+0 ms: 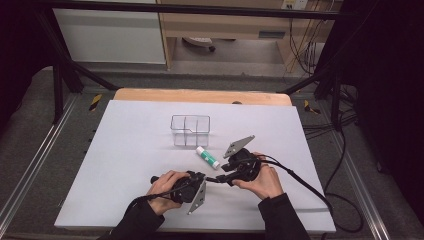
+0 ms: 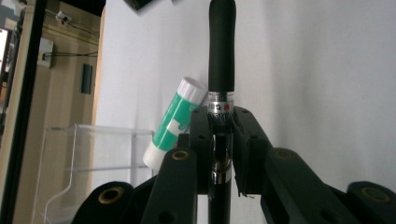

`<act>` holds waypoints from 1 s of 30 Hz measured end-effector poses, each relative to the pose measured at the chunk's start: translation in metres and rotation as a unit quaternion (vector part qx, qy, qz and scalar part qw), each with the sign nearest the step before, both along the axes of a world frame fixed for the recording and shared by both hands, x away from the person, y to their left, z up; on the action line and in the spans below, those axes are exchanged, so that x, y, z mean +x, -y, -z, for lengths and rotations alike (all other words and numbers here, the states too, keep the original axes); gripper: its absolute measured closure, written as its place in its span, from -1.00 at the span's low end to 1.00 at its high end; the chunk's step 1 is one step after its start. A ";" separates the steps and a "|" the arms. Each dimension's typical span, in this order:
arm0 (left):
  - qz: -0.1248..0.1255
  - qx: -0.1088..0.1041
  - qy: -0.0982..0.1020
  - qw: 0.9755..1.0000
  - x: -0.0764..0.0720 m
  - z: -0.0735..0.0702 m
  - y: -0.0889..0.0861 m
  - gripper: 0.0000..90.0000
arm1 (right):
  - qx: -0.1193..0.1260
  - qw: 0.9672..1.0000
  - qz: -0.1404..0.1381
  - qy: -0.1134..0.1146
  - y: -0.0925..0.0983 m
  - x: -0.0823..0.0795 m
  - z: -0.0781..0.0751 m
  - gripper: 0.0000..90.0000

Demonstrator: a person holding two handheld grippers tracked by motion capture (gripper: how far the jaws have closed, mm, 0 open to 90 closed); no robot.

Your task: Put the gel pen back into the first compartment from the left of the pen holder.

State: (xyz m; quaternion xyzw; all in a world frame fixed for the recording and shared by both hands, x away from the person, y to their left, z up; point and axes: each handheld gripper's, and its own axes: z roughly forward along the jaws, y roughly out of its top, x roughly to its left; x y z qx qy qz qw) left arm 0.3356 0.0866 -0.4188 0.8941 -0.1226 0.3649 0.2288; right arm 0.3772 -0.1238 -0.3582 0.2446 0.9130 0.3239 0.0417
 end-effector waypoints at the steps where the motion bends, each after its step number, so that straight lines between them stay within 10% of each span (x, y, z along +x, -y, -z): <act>1: -0.004 0.001 -0.001 1.000 0.001 0.000 -0.002 0.74 | 0.006 1.000 0.005 0.004 0.004 0.000 0.000 0.08; 17: -0.071 -0.049 -0.050 0.995 0.011 -0.006 -0.025 0.74 | 0.071 0.992 0.093 0.036 0.053 0.003 0.025 -0.57; 30: -0.131 -0.137 -0.099 0.977 0.017 -0.015 -0.043 0.74 | 0.062 0.988 0.135 0.041 0.076 0.005 0.045 -0.94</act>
